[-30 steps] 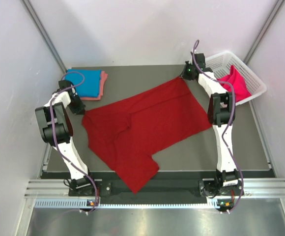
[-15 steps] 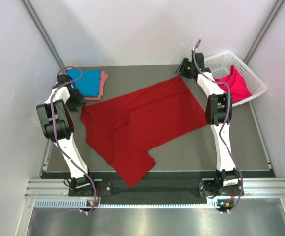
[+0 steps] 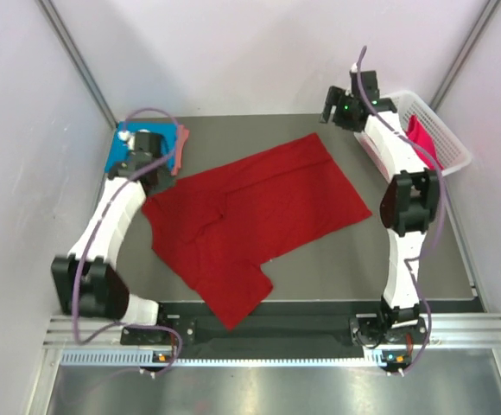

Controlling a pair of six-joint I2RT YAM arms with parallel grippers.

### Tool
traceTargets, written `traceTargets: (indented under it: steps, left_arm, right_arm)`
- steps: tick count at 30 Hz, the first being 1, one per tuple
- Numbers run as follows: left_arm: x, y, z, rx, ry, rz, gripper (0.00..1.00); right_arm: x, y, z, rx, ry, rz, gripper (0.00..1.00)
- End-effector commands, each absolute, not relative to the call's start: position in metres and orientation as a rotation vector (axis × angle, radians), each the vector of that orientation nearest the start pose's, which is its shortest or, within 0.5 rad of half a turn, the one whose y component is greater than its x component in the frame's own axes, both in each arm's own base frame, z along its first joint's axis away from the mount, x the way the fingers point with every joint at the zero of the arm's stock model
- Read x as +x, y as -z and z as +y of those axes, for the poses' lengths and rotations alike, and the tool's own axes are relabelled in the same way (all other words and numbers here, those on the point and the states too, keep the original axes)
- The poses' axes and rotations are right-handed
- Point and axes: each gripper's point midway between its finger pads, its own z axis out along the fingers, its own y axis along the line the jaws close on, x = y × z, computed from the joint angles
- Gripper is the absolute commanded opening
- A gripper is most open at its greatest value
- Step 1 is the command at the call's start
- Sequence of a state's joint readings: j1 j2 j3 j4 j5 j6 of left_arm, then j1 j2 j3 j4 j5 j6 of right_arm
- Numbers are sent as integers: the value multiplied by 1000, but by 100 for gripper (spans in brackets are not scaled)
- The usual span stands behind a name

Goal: Fold and stack the t-shirts
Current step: Fold the tshirt

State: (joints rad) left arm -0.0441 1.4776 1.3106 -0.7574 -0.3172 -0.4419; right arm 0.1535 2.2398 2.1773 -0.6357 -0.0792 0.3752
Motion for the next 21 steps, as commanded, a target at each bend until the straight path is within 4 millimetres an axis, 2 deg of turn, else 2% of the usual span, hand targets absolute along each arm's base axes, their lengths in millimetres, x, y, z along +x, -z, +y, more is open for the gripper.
traceTargets:
  steps: [1,2,3,4,5,6,7,8,9,10,11,12,13,14,15,17,21]
  left_arm:
    - [310,-179,-45,-479,-36,2424,48]
    - [287,-178,-61,-434,47,2441,44]
    - [270,-176,-87,-364,120,2460,42]
    - [257,-175,-100,-317,165,2469,38]
    - [238,-170,-108,-279,192,2477,38]
    - [215,-164,-131,-207,229,2505,39]
    - [196,-149,-137,-164,226,2543,40]
    - [182,-146,-145,-131,250,2548,40]
    - [158,-138,-160,-67,265,2578,41]
    - [145,-132,-164,-39,265,2593,41]
    - [122,-123,-177,21,285,2621,41]
    - [115,-119,-181,57,273,2617,41]
    - [106,-117,-188,96,275,2620,42]
    - [97,-109,-194,139,237,2637,43]
    - [83,-103,-201,193,232,2653,43]
    - [69,-83,-207,253,160,2706,43]
    - [52,-64,-223,271,192,2765,38]
  right_arm:
    - [526,-259,131,96,-332,2224,81]
    - [509,-240,131,90,-324,2287,81]
    - [495,-237,133,84,-327,2305,81]
    - [478,-257,137,63,-348,2268,81]
    - [461,-233,135,59,-341,2326,81]
    - [450,-231,136,52,-342,2330,81]
    - [437,-245,138,38,-360,2290,81]
    - [423,-225,137,33,-354,2338,81]
    - [414,-223,138,25,-355,2345,81]
    - [404,-230,138,15,-363,2329,81]
    - [392,-217,138,7,-359,2361,81]
    - [386,-214,138,1,-359,2368,81]
    - [377,-219,138,-6,-367,2352,81]
    - [368,-206,137,-10,-364,2378,81]
    - [363,-203,137,-9,-366,2387,82]
    - [349,-195,136,-8,-378,2398,82]
    - [332,-187,132,-25,-366,2414,81]
